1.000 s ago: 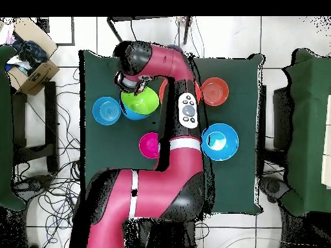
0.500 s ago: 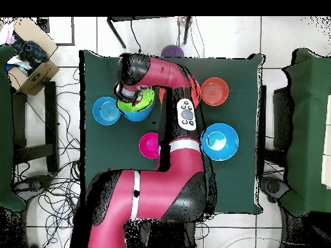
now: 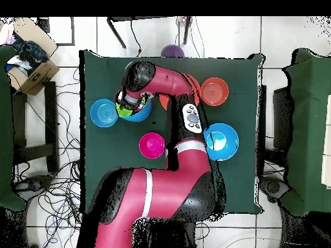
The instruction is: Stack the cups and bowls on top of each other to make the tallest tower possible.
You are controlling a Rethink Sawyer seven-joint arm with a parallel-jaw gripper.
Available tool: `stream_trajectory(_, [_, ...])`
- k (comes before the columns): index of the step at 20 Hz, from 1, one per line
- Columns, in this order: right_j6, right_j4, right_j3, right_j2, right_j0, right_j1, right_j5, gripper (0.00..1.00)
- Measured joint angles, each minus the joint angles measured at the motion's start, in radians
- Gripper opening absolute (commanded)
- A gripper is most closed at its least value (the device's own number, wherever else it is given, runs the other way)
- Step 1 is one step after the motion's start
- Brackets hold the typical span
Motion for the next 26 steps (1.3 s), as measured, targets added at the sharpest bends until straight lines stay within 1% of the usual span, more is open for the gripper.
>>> stream_trajectory(8, [0.0,0.0,0.001,0.038,-0.013,0.0,0.001,1.0])
stream_trajectory(14, [0.0,0.0,-0.025,0.055,-0.013,0.002,0.026,1.0])
stream_trajectory(16, [0.0,-0.012,-0.037,0.054,-0.013,0.002,0.038,1.0])
stream_trajectory(19, [0.0,-0.038,-0.051,0.047,-0.013,0.0,0.052,1.0])
stream_trajectory(20, [0.0,-0.077,-0.057,0.033,-0.013,-0.005,0.065,1.0])
stream_trajectory(22, [0.0,-0.125,-0.064,0.014,-0.013,-0.01,0.08,1.0])
stream_trajectory(24, [0.0,-0.148,-0.066,0.004,-0.013,-0.012,0.086,1.0])
stream_trajectory(25, [0.0,-0.183,-0.069,-0.012,-0.012,-0.016,0.093,1.0])
stream_trajectory(26, [0.0,-0.199,-0.07,-0.021,-0.013,-0.019,0.096,1.0])
